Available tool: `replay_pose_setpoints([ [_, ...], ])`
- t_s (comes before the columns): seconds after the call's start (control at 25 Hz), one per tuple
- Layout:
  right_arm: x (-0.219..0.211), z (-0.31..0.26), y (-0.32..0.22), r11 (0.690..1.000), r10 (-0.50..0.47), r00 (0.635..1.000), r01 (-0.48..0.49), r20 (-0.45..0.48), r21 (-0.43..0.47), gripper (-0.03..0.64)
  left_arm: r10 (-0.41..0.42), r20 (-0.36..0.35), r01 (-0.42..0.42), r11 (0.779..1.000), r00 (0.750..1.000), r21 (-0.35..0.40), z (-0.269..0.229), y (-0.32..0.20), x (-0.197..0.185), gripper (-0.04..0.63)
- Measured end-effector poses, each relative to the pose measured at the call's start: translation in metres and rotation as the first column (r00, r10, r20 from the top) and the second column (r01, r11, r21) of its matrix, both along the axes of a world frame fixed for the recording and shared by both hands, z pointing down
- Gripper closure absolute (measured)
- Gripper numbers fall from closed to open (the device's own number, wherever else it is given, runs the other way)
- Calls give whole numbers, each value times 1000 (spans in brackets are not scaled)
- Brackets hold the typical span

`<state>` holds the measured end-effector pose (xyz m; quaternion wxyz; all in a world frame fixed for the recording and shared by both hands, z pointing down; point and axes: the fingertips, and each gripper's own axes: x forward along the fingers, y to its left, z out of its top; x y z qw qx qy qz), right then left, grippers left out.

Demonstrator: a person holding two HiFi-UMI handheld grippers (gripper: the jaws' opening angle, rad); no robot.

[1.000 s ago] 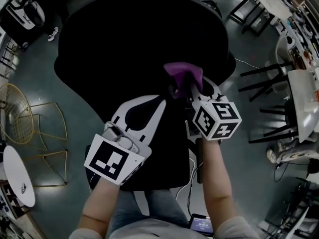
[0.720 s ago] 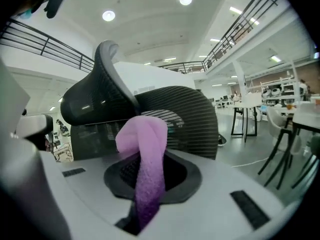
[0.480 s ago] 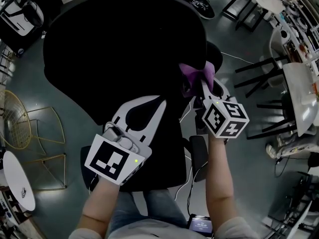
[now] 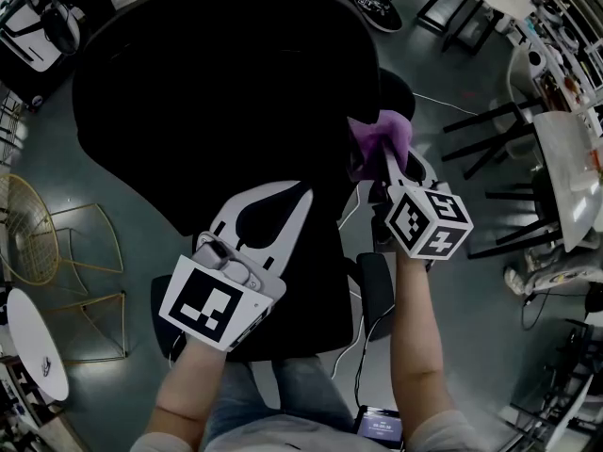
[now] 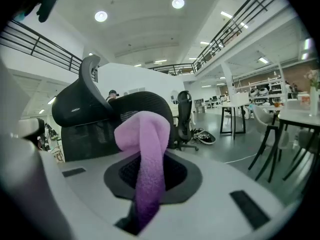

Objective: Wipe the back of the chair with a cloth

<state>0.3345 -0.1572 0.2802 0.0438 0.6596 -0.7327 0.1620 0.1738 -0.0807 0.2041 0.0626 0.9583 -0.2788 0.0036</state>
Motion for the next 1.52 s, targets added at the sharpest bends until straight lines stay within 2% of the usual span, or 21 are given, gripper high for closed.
replay_pose_setpoints([
  [0.44,-2,36,9,998,-7,1000,6,-17,-67,565,-10,4,10,1000,1000,-19,6,2,-4,583],
  [0.88,-11,33,5,997,-9,997,3,-79,-74,565,-52,1,52,999,999,-7,6,0,-25,583],
  [1.52,-100,28,-15,993,-100,992,95,-82,-68,565,-145,-2,145,989,989,-4,2,-1,-96,583],
])
